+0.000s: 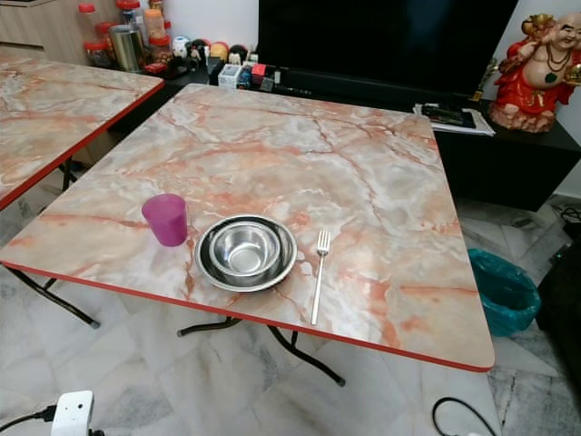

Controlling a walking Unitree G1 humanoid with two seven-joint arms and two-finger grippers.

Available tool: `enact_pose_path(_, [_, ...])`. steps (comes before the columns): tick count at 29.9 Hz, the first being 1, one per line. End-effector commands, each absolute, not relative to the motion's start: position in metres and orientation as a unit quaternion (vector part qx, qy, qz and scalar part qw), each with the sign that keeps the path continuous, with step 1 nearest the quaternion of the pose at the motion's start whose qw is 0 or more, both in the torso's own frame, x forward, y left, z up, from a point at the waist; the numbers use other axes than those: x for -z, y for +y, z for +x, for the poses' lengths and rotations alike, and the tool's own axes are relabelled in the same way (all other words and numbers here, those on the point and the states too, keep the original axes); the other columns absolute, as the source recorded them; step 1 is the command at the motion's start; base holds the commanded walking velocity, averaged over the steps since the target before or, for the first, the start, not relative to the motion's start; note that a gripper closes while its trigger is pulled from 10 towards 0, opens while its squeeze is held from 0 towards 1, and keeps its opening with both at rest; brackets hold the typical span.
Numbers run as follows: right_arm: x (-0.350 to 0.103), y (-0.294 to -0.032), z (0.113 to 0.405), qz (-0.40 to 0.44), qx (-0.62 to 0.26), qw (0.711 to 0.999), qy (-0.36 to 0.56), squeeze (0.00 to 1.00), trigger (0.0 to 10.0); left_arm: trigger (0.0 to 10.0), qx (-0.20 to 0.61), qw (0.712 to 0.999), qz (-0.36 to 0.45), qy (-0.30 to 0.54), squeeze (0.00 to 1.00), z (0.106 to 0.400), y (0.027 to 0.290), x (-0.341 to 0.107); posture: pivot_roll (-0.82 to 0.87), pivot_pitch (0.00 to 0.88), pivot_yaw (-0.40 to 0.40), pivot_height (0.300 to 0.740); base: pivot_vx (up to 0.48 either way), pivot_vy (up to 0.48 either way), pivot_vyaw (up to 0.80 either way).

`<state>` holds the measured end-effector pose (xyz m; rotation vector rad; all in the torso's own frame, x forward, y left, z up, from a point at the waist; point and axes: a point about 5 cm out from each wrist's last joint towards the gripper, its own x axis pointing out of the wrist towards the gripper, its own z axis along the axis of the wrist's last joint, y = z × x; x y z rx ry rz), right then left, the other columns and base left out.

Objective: Setting the table

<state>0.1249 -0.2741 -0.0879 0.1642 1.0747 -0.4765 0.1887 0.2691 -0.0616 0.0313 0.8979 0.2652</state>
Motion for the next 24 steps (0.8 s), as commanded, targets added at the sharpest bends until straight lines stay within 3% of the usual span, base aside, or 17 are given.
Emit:
enact_pose_path(1, [0.086,-0.278,0.124,0.079,0.216,0.841,0.490,0.00,10.0,10.0,-0.122,0.886,0.017,0.447,0.00,0.185,0.267,0.065,-0.03,0.080,-0.080,0.740,0.000,0.000,0.00])
enact_pose_path(13, [0.083,-0.293,0.109,0.116,0.228,0.854,0.453,0.00,10.0,10.0,-0.128,0.883,0.017,0.450,0.00,0.182,0.268,0.066,-0.02,0.057,-0.073,0.740,0.000,0.000,0.00])
enact_pose_path(24, [0.084,-0.289,0.111,0.122,0.218,0.856,0.453,0.00,10.0,10.0,-0.126,0.883,0.019,0.451,0.00,0.181,0.269,0.066,-0.02,0.048,-0.072,0.740,0.000,0.349,0.00])
